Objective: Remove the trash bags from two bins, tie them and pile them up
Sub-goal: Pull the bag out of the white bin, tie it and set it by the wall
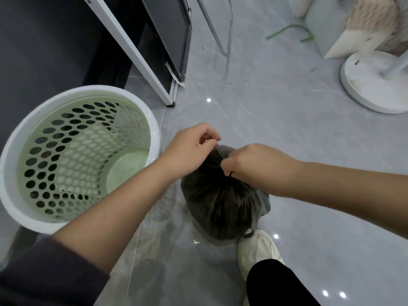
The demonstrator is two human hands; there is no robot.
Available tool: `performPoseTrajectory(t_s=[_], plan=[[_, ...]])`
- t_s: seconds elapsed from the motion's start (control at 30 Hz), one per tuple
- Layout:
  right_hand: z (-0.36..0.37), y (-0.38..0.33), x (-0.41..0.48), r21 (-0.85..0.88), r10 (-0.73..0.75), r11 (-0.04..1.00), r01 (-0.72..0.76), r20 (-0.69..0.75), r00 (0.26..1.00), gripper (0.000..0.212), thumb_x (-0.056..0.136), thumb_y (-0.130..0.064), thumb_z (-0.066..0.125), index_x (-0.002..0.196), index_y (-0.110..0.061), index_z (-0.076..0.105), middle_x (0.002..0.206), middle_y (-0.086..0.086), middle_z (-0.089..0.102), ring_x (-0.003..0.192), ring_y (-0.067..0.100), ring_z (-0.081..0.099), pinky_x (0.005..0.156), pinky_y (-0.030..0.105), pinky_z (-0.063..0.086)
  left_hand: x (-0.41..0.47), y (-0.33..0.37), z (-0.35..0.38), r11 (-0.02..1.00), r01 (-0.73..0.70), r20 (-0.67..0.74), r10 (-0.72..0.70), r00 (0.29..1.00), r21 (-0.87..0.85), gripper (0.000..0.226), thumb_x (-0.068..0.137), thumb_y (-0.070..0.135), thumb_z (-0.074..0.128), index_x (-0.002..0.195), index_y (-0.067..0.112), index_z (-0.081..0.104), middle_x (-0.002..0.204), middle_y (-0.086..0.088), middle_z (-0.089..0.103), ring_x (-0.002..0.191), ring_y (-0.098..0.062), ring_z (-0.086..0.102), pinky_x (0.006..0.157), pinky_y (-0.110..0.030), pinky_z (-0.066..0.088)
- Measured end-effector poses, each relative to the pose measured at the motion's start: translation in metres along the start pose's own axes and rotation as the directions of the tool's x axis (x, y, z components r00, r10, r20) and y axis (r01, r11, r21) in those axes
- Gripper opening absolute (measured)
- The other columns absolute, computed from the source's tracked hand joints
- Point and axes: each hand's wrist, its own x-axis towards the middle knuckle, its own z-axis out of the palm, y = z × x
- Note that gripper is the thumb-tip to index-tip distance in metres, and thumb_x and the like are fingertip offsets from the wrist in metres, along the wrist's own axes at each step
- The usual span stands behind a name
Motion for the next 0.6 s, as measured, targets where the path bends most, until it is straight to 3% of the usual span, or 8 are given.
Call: performPoseTrajectory(t_s=[0.1,0.2,0.27,0.33,0.47,0.53,0.6], plan=[[0.004,0.002,-0.014,-0.109,-0.183,0.979,0.175,-0.065,0.981,0.018,0.061,0.007,0.061,0.069,-0.008,0.057,0.06,0.007,0.053,0.046,0.027,0.053,0.035,0.027,0.035,0.015,0.003,0.011,0.98,0.108,0.298,-0.054,0.953,-0.166,0.02,0.095,0.015,0.05,0.11,0.019,0.061,0.092,0.005,0.069,0.076,-0.007,0.064,0.067,-0.02,0.046],[0.012,0.01,-0.023,-0.182,-0.301,0.943,0.277,-0.118,0.946,0.017,0.071,0.001,0.044,0.068,-0.009,0.056,0.068,0.006,0.056,0.054,0.024,0.055,0.039,0.027,0.042,0.019,0.008,0.02,0.936,0.287,0.556,-0.132,0.821,-0.202,0.024,0.098,0.018,0.048,0.119,0.018,0.058,0.084,0.002,0.063,0.072,-0.009,0.06,0.066,-0.022,0.05],[0.019,0.016,-0.028,-0.203,-0.333,0.93,0.306,-0.115,0.936,0.017,0.078,0.001,0.046,0.071,-0.011,0.056,0.073,0.004,0.057,0.06,0.022,0.055,0.046,0.028,0.045,0.018,0.01,0.024,0.907,0.343,0.627,-0.122,0.77,-0.244,0.018,0.097,0.016,0.049,0.109,0.016,0.062,0.076,0.004,0.06,0.067,-0.008,0.057,0.063,-0.019,0.051],[0.026,0.023,-0.031,-0.198,-0.333,0.932,0.305,-0.129,0.934,0.017,0.083,-0.002,0.047,0.075,-0.01,0.06,0.078,0.004,0.06,0.067,0.021,0.056,0.051,0.029,0.048,0.016,0.008,0.028,0.893,0.344,0.593,-0.114,0.797,-0.291,0.012,0.095,0.01,0.053,0.092,0.014,0.064,0.065,0.006,0.059,0.06,-0.006,0.055,0.056,-0.017,0.049],[0.033,0.033,-0.028,-0.124,-0.28,0.958,0.258,-0.224,0.933,0.019,0.09,-0.006,0.05,0.084,-0.009,0.068,0.088,0.005,0.064,0.076,0.022,0.057,0.066,0.03,0.049,0.01,0.003,0.035,0.821,0.379,0.404,-0.202,0.892,-0.427,0.005,0.088,0.001,0.06,0.085,0.005,0.061,0.061,-0.003,0.058,0.049,-0.006,0.056,0.05,-0.016,0.051],[0.039,0.035,-0.027,0.128,-0.078,0.984,0.127,-0.336,0.939,0.014,0.087,-0.012,0.058,0.087,-0.011,0.072,0.092,0.005,0.062,0.078,0.015,0.056,0.069,0.023,0.045,0.004,-0.002,0.038,0.783,0.392,0.321,-0.258,0.911,-0.483,0.007,0.087,0.001,0.061,0.082,0.006,0.061,0.064,-0.007,0.059,0.049,-0.007,0.059,0.052,-0.017,0.053],[0.046,0.034,-0.027,0.469,0.237,0.882,-0.04,-0.37,0.898,0.009,0.082,-0.012,0.066,0.086,-0.014,0.074,0.094,0.0,0.059,0.082,0.002,0.055,0.074,0.012,0.042,-0.002,-0.006,0.043,0.744,0.383,0.234,-0.303,0.924,-0.547,0.008,0.087,0.0,0.061,0.082,0.006,0.063,0.065,-0.008,0.059,0.05,-0.007,0.061,0.052,-0.017,0.054]])
